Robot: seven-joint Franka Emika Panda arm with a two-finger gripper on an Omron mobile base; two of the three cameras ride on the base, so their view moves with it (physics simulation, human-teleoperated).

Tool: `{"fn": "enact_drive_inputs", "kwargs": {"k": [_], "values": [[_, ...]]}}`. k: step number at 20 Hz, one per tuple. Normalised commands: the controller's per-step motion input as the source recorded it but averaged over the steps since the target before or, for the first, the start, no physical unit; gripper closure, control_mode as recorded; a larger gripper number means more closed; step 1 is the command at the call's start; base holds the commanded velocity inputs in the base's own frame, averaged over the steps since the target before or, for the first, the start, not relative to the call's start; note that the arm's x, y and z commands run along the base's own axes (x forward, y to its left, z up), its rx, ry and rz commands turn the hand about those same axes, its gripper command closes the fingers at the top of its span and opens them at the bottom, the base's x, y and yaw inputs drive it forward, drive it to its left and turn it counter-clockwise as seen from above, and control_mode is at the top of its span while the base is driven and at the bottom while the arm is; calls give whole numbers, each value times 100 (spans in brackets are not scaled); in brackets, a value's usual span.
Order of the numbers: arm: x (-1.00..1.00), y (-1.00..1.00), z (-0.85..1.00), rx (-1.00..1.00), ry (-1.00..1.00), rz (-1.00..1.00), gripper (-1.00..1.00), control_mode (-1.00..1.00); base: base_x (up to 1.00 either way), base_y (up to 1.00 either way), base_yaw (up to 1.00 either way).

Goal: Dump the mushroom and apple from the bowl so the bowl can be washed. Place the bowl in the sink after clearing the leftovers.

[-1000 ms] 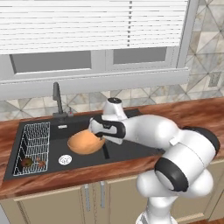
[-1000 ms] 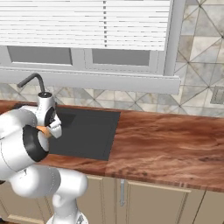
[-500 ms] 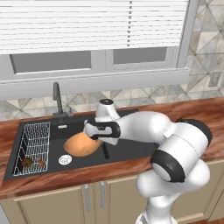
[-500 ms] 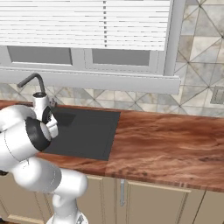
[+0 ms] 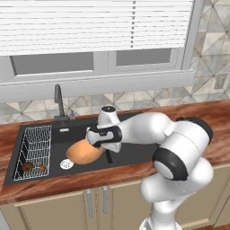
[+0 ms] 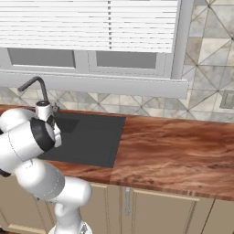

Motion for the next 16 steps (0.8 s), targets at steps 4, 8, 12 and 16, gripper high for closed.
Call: {"fn": "enact_drive_inputs", "kwargs": {"k": [4, 8, 12, 16], "values": [[10, 0, -13, 0, -2, 0, 100, -100, 0, 0, 0], [16, 0, -18, 0, -3, 0, 100, -100, 0, 0, 0], [29, 4, -18, 0, 0, 0, 100, -100, 0, 0, 0], [27, 8, -19, 0, 0, 0, 100, -100, 0, 0, 0]]}}
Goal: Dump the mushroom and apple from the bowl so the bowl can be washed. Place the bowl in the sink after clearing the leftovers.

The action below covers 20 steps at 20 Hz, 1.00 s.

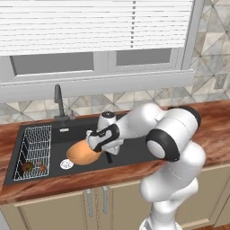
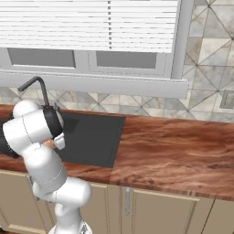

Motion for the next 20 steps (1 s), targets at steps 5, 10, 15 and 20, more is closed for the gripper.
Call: {"fn": "enact_drive_inputs", "kwargs": {"k": [5, 10, 15, 20], "values": [[31, 21, -17, 0, 0, 0, 100, -100, 0, 0, 0], [15, 12, -31, -1, 1, 0, 100, -100, 0, 0, 0], [7, 10, -28, 0, 3, 0, 100, -100, 0, 0, 0], [14, 15, -22, -1, 2, 0, 100, -100, 0, 0, 0]]}}
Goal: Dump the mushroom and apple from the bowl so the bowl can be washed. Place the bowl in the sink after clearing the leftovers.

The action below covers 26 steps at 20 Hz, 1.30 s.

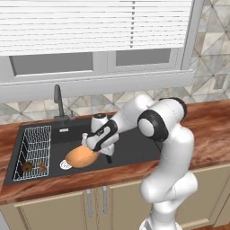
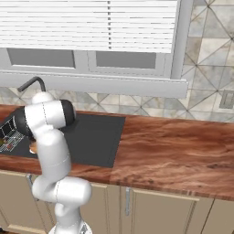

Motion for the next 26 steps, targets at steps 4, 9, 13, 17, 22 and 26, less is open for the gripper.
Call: {"fn": "enact_drive_inputs", "kwargs": {"k": [4, 9, 13, 17, 22, 26], "values": [[18, 14, -15, 0, 0, 0, 100, -100, 0, 0, 0], [48, 32, -19, -1, -5, -6, 100, -100, 0, 0, 0], [4, 27, -1, 0, -2, 0, 100, -100, 0, 0, 0], [2, 12, -34, -1, 0, 0, 100, -100, 0, 0, 0], [0, 0, -47, -1, 0, 0, 100, -100, 0, 0, 0], [13, 0, -19, 0, 0, 0, 100, -100, 0, 0, 0]]}}
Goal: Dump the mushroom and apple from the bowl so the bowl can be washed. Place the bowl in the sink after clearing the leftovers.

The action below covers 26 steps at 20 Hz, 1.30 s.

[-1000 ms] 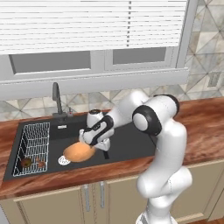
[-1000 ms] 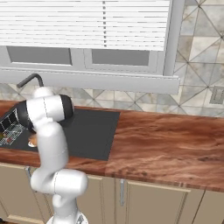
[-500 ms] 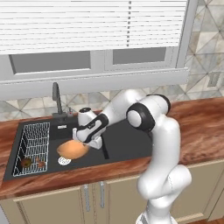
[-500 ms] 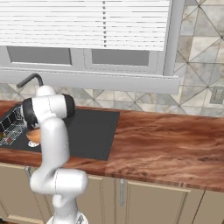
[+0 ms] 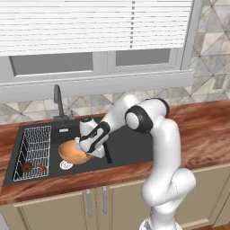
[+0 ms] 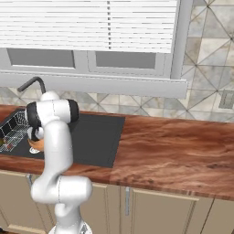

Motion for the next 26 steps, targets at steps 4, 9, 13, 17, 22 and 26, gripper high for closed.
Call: {"fn": "enact_drive_inputs", "kwargs": {"k": [4, 9, 13, 17, 22, 26], "values": [[7, 4, 0, 0, 0, 0, -100, -100, 0, 0, 0], [-21, 0, 35, 0, -7, 0, -100, -100, 0, 0, 0], [-47, 0, 68, 0, -11, -3, -100, -100, 0, 0, 0], [-47, -2, 80, 0, -12, -5, -100, -100, 0, 0, 0], [-51, -31, 87, 0, -9, -7, -100, -100, 0, 0, 0], [-72, -56, 85, 0, -10, -6, -100, -100, 0, 0, 0]]}}
